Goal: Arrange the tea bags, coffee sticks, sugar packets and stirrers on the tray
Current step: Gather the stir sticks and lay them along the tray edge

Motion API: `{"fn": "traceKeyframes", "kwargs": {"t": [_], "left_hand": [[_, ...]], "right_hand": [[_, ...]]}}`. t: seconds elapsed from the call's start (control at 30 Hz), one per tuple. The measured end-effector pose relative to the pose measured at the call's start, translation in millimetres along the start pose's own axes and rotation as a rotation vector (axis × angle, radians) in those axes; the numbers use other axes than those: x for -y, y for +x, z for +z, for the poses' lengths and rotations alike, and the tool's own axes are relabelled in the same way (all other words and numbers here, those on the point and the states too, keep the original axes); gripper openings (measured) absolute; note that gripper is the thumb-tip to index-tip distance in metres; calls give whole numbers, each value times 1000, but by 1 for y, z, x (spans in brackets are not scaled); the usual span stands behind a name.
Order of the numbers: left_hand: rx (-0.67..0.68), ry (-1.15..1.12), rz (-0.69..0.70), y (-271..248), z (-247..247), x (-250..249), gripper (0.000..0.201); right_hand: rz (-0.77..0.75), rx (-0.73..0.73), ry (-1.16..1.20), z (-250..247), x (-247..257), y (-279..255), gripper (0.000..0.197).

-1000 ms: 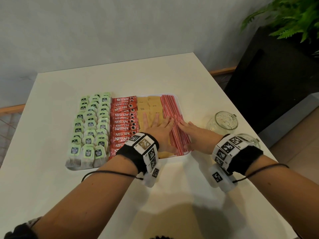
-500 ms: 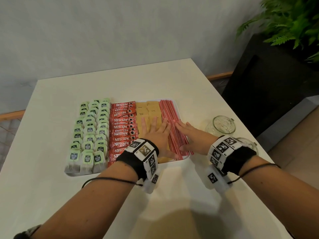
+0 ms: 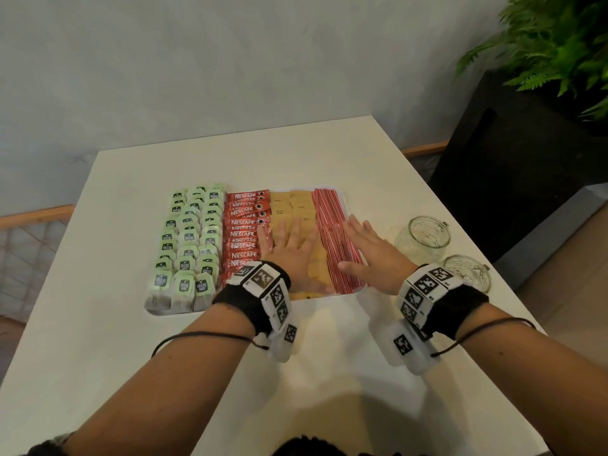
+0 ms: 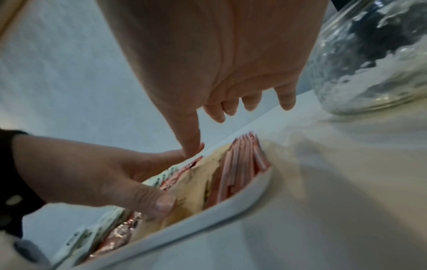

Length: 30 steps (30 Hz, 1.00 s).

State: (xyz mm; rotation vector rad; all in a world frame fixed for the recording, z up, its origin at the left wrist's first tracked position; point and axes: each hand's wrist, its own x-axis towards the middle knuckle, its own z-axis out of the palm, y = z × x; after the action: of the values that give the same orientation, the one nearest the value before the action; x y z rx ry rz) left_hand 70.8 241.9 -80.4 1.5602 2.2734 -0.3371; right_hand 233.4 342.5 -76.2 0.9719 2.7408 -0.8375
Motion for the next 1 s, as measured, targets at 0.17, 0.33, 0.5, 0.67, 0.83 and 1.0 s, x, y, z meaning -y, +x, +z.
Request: {"fn": "traceKeyframes", "kwargs": {"t": [0.17,0.33,0.5,0.67,0.83,1.0], "left_hand": [[-79,-93,-139,-34,13,23,134],[-202,-177,-327,-65,30,58,149],[-151,-338,-537,-88,39,97,154],[-123,-506,-622,-100,41,124,156],[-154,-554,-616,-100,41,140,157],[-167,-526,-633,-91,36,150,155]], "right_hand": [[-6,-94,76,2,30,-9,122],[127,-87,97,25,49,-11,155],[275,-67,14,38,56,0,164],[264,-77,44,40,48,11,169],[176,-98,70,37,44,33,174],[172,-72,63,29,56,55,171]]}}
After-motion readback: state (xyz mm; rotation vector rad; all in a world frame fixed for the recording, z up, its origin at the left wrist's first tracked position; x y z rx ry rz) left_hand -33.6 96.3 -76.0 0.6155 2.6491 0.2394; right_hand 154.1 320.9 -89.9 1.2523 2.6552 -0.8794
